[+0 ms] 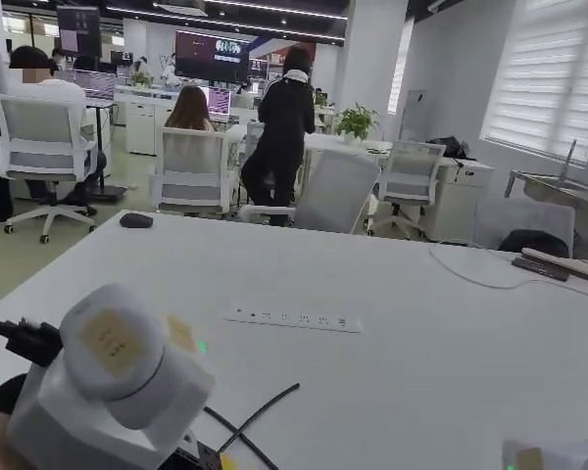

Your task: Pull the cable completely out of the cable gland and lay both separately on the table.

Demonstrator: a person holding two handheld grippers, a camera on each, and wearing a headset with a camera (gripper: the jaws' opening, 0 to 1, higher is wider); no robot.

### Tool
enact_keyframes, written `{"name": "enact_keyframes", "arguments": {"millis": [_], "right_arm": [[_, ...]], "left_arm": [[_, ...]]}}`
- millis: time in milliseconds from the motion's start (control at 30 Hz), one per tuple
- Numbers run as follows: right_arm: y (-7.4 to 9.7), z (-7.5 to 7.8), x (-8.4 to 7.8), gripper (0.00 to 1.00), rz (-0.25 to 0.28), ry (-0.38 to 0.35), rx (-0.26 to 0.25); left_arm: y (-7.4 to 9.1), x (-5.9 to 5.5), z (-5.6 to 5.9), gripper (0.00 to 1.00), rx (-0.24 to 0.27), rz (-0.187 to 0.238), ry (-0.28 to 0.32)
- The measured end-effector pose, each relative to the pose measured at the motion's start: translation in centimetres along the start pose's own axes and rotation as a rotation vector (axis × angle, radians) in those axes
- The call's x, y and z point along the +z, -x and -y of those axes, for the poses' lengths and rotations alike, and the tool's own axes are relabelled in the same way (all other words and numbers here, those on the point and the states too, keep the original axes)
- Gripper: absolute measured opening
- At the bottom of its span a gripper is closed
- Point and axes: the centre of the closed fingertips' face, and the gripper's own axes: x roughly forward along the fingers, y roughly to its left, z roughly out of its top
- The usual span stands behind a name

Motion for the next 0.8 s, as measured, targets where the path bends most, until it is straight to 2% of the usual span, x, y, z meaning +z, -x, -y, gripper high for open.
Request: {"name": "enact_keyframes", "arguments": {"millis": [133, 267, 333, 367, 400, 433, 467, 500, 600, 700, 800], "right_arm": [[-0.1, 0.3, -0.8, 0.03, 0.004, -0.048, -0.001], [-0.4, 0.5, -1.8, 0.03, -0.022, -0.084, -0.007], [-0.3, -0.2, -1.9, 0.04, -0.05, -0.103, 0.017], [-0.4, -0.6, -1.9, 0.06, -0.062, -0.091, 0.034], [-0.4, -1.5, -1.3, 0.1, -0.06, -0.073, 0.072], [-0.4, -1.8, -1.1, 0.16, -0.055, -0.07, 0.079], [-0.4, -2.4, -0.2, 0.22, -0.04, -0.059, 0.101], [-0.3, -2.9, 0.8, 0.23, -0.021, -0.05, 0.115], [0.1, -3.7, 3.1, 0.21, 0.029, -0.036, 0.136], [0.9, -4.2, 6.7, 0.21, 0.101, 0.013, 0.137], [1.8, -4.9, 9.7, 0.2, 0.169, 0.037, 0.149]], "left_arm": [[0.1, 0.1, 0.1, 0.16, -0.004, 0.004, 0.005], [0.1, 0.1, 0.2, 0.16, -0.005, 0.005, 0.007], [0.1, 0.2, 0.3, 0.16, -0.004, 0.002, 0.004], [0.1, 0.2, 0.3, 0.16, 0.001, -0.003, -0.004], [0.1, 0.3, 0.3, 0.16, 0.001, -0.002, -0.006], [0.1, 0.3, 0.4, 0.16, 0.001, -0.001, -0.006], [0.0, 0.5, 0.4, 0.16, 0.003, 0.002, -0.008], [-0.1, 0.5, 0.4, 0.16, 0.004, -0.003, -0.012], [-0.4, 0.4, 0.6, 0.16, 0.009, -0.025, -0.04], [-0.6, 0.4, 0.8, 0.16, 0.014, -0.032, -0.058], [-0.8, 0.4, 0.9, 0.16, 0.037, -0.054, -0.117]]}}
